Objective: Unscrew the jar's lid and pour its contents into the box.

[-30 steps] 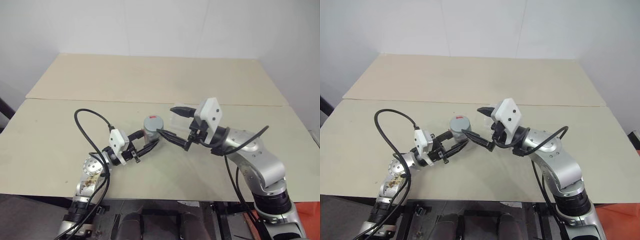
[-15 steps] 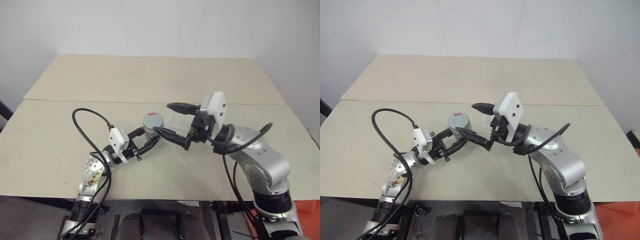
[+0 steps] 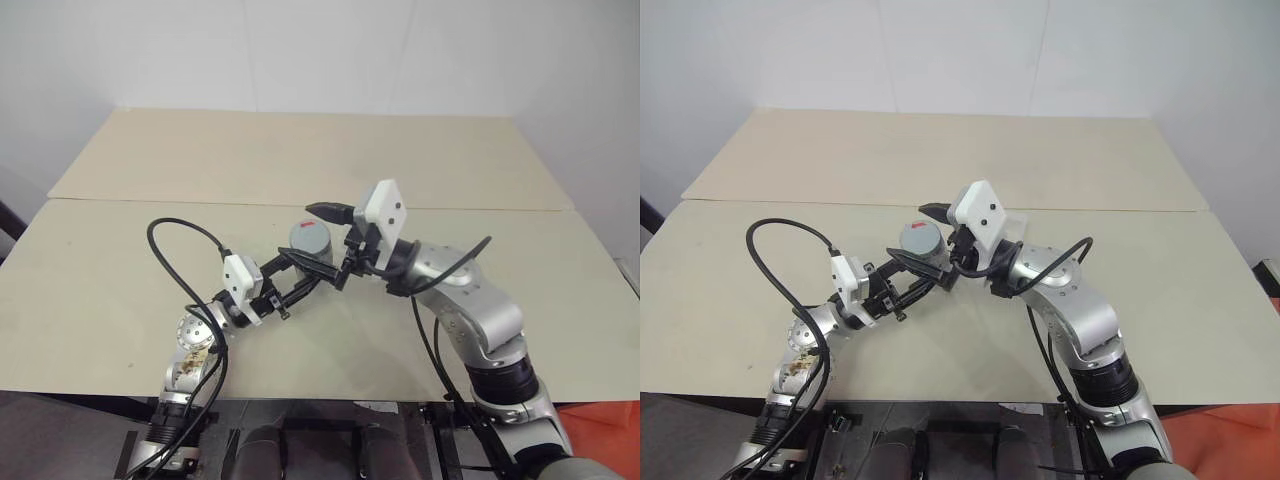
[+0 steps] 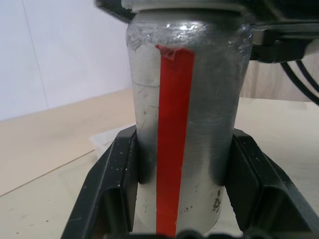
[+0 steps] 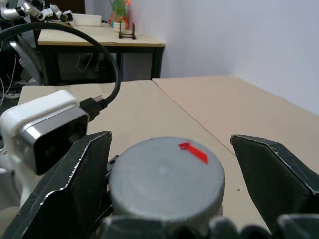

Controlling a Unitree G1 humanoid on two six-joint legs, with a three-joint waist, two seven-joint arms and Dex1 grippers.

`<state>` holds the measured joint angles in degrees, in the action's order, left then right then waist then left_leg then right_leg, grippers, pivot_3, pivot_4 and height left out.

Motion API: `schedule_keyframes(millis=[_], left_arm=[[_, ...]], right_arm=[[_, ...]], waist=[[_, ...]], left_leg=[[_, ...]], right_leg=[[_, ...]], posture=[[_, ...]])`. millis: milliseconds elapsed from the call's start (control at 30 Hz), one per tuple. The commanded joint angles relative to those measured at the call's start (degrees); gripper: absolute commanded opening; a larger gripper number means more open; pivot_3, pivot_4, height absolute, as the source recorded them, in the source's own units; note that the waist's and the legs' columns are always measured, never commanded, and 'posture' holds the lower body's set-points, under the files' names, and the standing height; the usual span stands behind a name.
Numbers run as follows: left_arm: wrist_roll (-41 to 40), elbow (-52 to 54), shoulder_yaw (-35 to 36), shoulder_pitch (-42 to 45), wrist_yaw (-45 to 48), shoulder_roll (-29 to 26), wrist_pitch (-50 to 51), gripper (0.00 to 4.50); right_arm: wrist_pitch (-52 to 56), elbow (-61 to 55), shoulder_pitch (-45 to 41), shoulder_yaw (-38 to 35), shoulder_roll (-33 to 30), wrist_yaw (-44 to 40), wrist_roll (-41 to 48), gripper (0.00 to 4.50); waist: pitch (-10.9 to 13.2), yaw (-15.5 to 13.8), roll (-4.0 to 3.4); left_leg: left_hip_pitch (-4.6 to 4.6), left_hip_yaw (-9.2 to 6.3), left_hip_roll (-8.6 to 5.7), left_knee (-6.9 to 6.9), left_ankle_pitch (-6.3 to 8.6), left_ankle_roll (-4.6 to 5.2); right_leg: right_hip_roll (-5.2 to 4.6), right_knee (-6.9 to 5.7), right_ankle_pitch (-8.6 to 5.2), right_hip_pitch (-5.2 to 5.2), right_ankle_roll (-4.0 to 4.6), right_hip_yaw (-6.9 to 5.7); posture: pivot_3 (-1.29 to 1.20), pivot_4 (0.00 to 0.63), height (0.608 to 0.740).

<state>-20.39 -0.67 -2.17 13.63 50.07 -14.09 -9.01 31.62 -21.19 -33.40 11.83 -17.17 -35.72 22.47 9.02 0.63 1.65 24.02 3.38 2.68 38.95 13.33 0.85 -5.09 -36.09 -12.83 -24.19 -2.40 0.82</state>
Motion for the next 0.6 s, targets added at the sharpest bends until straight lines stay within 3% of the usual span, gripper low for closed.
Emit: schedule_keyframes(millis=[33,600], left_arm=[[-1.00,2.58,0.07,0.14,-0.19,0.20,-1.31,2.09],[-1.84,-0.63,1.72,1.81,1.47,-0.31,-2.44,2.09]], right_arm=[[-2.08,-1.17,-1.22,-1.34,-0.41,-0.32,-0.39,4.46],[-2.16,-5.07,3.03,-5.55,-6.90,-3.54,1.65,4.46]], waist=[[0.00,-0.01,0.00],[0.00,0.01,0.00]], left_leg=[[0.00,0.00,0.00,0.00,0.00,0.00],[0.00,0.00,0.00,0.00,0.00,0.00]], right_leg=[[0.00,0.00,0.00,0.00,0.00,0.00],[0.00,0.00,0.00,0.00,0.00,0.00]], posture=[[0.00,0.150,0.740],[0.00,0.150,0.740]])
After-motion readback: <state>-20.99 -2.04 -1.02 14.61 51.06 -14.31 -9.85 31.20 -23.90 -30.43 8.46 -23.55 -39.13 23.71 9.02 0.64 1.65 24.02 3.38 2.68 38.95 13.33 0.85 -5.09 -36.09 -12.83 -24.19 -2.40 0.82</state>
